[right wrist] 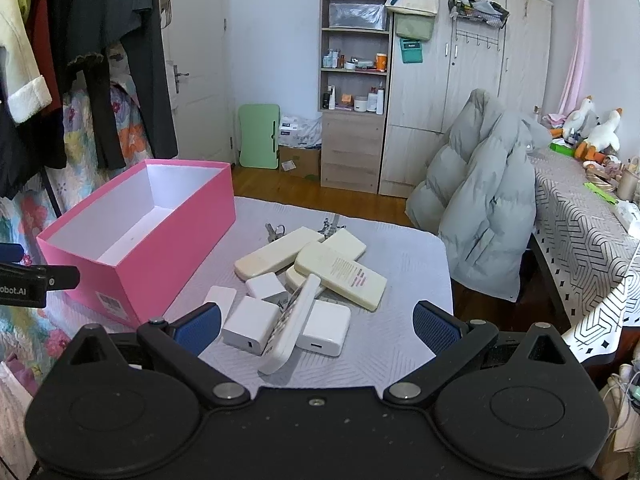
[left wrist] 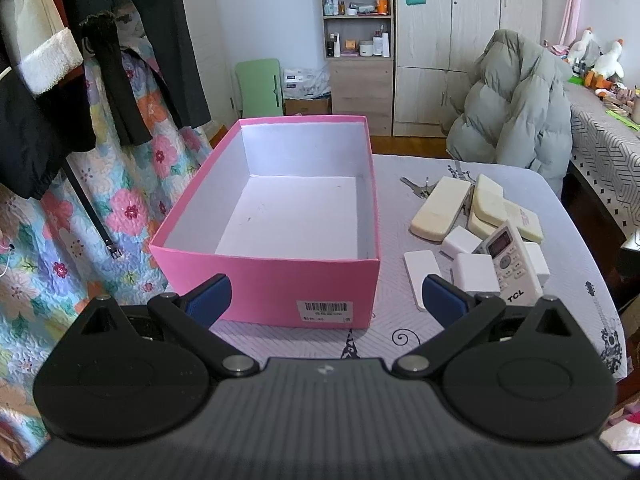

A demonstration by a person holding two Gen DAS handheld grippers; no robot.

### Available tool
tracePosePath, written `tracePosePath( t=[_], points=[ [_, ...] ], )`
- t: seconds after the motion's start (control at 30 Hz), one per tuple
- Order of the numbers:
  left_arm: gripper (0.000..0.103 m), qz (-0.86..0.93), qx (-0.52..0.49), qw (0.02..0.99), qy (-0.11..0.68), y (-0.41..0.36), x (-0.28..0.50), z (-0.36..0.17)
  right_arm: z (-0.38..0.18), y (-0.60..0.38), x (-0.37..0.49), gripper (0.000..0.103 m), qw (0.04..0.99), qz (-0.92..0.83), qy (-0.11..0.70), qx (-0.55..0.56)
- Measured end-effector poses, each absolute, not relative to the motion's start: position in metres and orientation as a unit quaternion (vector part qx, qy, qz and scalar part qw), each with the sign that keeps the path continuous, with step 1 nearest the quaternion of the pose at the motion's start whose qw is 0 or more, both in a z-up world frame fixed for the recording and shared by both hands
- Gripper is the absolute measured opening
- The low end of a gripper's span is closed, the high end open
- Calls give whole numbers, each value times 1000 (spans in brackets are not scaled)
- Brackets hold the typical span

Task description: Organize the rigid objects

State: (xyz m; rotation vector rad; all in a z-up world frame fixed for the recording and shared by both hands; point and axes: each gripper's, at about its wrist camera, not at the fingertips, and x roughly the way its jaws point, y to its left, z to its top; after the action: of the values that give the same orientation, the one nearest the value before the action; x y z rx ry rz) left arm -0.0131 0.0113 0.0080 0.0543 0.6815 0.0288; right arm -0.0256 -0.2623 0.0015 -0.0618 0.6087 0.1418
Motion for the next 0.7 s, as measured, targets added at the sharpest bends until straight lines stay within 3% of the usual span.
tracePosePath(
  t=[0.7],
  points=[
    [101,11,57,940,336,17,-11,16,-1,-265,-22,103,954,100,282,-31]
  ],
)
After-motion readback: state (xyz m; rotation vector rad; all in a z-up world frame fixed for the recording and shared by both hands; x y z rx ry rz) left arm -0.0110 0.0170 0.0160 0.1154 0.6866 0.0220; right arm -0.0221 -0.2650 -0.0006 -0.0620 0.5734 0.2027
